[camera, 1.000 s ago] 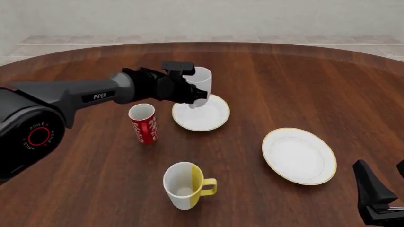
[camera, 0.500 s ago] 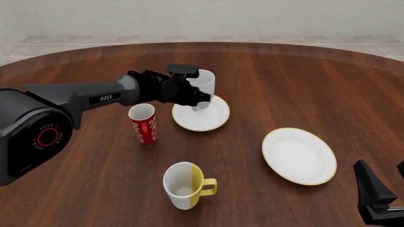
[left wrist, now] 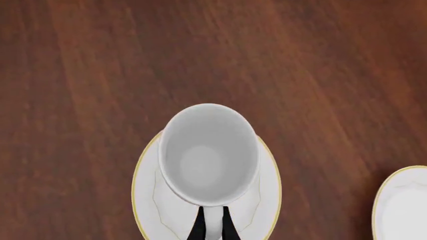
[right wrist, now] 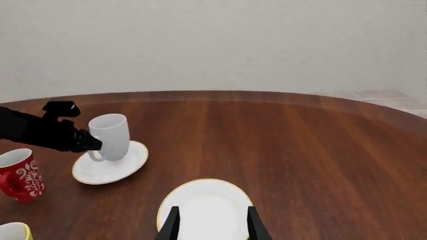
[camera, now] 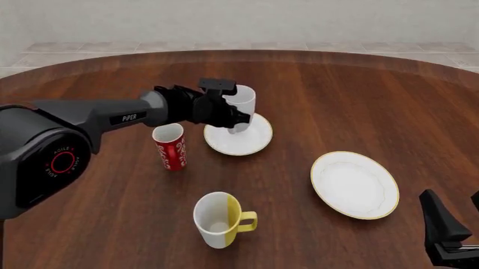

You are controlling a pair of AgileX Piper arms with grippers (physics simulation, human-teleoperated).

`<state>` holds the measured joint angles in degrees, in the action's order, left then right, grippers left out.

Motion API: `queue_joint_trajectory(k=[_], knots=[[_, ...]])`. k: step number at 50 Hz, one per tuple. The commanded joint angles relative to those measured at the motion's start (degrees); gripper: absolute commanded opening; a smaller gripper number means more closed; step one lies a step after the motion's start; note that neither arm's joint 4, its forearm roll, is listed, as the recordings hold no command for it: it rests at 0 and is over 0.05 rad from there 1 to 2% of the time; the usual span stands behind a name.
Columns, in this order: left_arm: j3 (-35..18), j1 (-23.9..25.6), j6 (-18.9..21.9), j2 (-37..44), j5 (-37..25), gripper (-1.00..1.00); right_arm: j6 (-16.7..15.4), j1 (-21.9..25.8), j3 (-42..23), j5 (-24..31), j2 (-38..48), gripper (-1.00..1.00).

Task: Put the white mug on the left plate.

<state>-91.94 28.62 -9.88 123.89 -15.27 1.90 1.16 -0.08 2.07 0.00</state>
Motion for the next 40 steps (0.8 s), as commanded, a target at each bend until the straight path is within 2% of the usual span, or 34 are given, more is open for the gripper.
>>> queue_joint_trajectory(k=[1,40], knots=[[0.1,0.0,0.5,0.0,0.3,-1.0,0.1,0.0,0.0,0.0,0.0,1.0],[1.1,-0.1,1.0,0.7,1.2,-1.0,0.1,0.2,0.0,0.0,0.0,1.0]])
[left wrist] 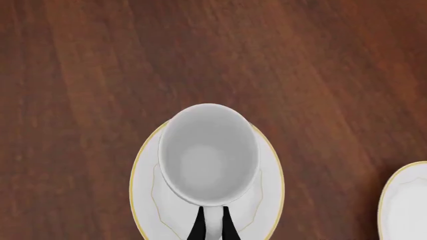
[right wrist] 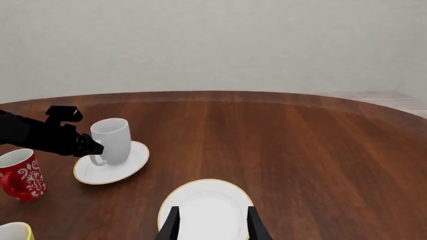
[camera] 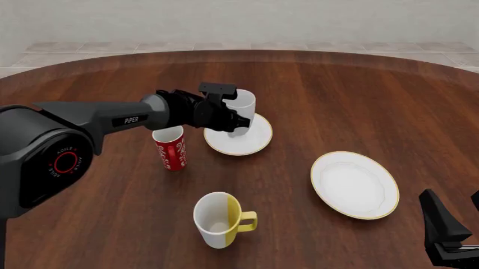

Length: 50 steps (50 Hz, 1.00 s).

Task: Put the white mug on the left plate.

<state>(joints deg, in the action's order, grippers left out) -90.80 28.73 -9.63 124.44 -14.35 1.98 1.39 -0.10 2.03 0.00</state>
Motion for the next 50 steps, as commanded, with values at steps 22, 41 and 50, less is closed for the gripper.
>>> queue_joint_trajectory(k=[22,41,50], knots=[[0.3,0.0,1.1,0.5,0.6,-1.0,0.0,-0.1,0.1,0.1,0.0,1.0],[0.2,0.8,0.2,1.3,0.6,-1.0,0.1,-0.2,0.1,0.2,0.0,1.0],[0.6,1.5,-0.7,1.3,1.0,-1.0,0.1,-0.2,0.1,0.3,0.0,1.0]])
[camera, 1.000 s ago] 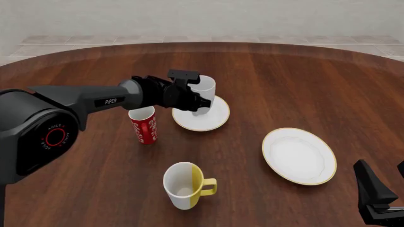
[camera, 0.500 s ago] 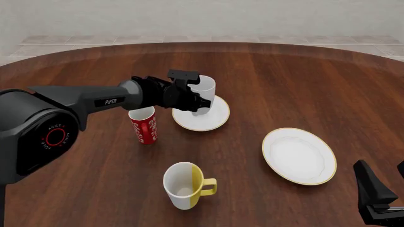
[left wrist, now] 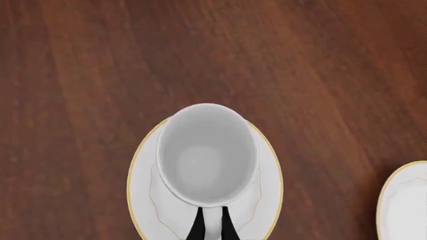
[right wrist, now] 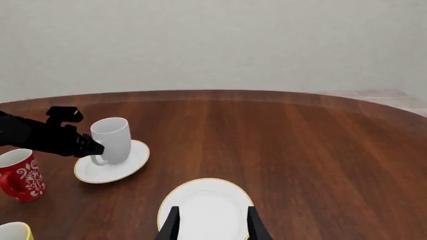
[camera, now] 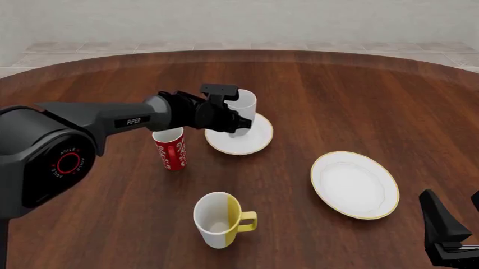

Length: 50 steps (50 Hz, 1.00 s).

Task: Put the white mug on the left plate.

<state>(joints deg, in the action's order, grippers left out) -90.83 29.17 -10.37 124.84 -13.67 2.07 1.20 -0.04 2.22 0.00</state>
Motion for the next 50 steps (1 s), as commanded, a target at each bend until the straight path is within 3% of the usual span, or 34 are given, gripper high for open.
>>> queue_joint_trajectory(k=[1,23,24,50], knots=[[0.7,1.1,-0.4,0.9,0.2,-1.0,0.0,0.0,0.0,0.1,0.0,1.0],[0.2,1.2,-0.1,1.4,-0.6,-1.0,0.0,0.1,0.0,0.0,0.0,1.0],[0.2,1.1,0.1,1.4,-0.7,1.0,0.0,0.1,0.0,0.0,0.0,1.0],[0.2,2.2,0.7,-0.1,-1.5,1.0,0.0,0.3,0.0,-0.1,0.0,1.0]])
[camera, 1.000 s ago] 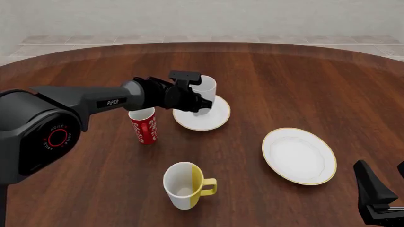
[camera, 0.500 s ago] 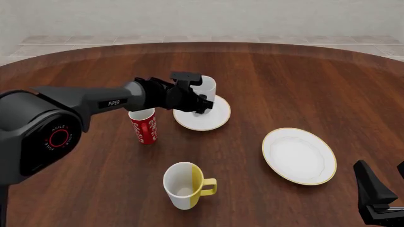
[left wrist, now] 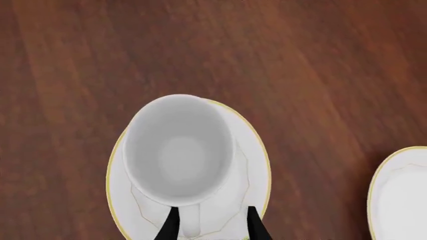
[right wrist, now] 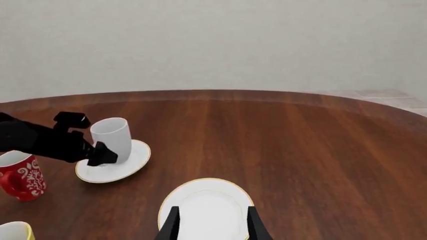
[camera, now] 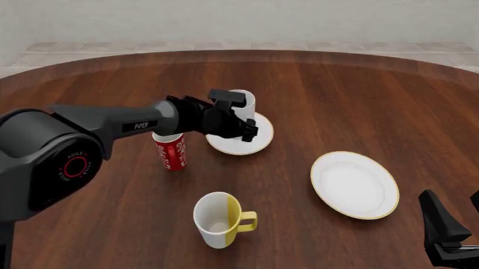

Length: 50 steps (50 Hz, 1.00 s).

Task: Put the white mug on the left plate.

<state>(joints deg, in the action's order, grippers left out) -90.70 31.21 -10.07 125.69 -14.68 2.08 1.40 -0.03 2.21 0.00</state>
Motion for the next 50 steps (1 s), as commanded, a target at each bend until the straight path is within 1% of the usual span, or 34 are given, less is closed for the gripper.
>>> queue_joint_trajectory(k=[1,15,32,50], knots=[[0.0,0.0,0.5,-1.1,-0.6,1.0,0.1,0.1,0.0,-0.1,0.0,1.0],[0.1,-1.1,1.2,-2.4,-1.4,1.0,-0.1,0.4,-0.1,-0.4,0.0,1.0],[0.2,-0.9,1.5,-4.1,-2.5,1.0,0.0,0.5,-0.1,-0.6,0.0,1.0],[0.6,-1.3,3.0,-7.4,-4.0,1.0,0.1,0.6,-0.1,-0.6,0.0,1.0]])
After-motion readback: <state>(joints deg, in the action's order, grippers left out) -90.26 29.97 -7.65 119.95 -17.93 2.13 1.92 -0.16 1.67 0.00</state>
